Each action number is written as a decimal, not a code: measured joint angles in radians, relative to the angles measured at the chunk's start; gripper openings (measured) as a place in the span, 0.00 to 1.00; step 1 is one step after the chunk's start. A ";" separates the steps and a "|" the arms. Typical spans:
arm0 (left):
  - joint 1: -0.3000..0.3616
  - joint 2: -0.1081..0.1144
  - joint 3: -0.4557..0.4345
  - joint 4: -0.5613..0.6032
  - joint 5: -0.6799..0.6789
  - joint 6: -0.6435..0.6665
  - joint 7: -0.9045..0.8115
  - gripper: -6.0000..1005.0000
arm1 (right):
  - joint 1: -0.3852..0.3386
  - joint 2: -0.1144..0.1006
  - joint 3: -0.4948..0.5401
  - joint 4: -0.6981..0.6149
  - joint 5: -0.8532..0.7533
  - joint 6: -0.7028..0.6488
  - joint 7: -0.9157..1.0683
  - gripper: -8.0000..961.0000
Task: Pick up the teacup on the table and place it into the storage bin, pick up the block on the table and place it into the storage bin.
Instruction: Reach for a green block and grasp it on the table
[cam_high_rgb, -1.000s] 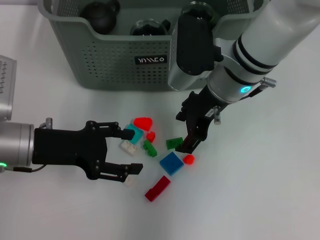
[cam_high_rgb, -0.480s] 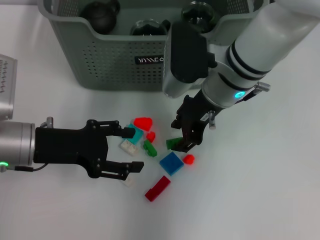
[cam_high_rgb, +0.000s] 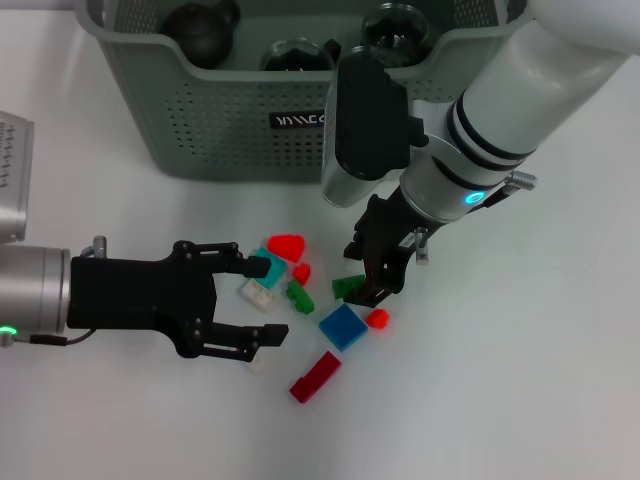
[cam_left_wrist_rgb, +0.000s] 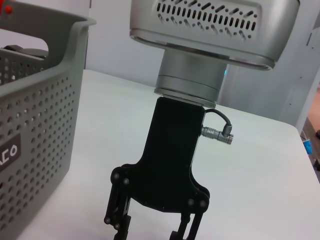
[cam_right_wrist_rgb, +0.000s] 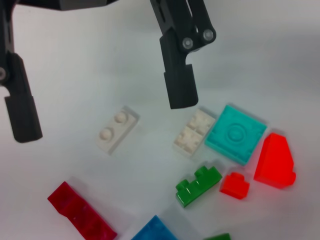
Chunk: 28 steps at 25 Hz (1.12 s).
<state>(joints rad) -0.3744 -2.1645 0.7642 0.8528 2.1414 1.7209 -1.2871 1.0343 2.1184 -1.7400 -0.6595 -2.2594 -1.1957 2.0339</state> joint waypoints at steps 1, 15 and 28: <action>0.001 0.000 0.000 0.000 0.000 0.000 0.000 0.82 | 0.000 0.000 0.000 0.000 0.000 0.000 0.000 0.62; 0.003 -0.003 0.000 0.000 0.000 0.000 0.000 0.82 | 0.000 0.000 -0.011 0.011 0.001 0.023 0.000 0.62; 0.001 -0.003 0.000 -0.002 0.000 -0.001 0.000 0.82 | 0.000 0.003 -0.044 0.012 0.008 0.036 0.012 0.62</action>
<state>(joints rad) -0.3732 -2.1675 0.7640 0.8513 2.1414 1.7196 -1.2870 1.0348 2.1214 -1.7839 -0.6473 -2.2518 -1.1594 2.0461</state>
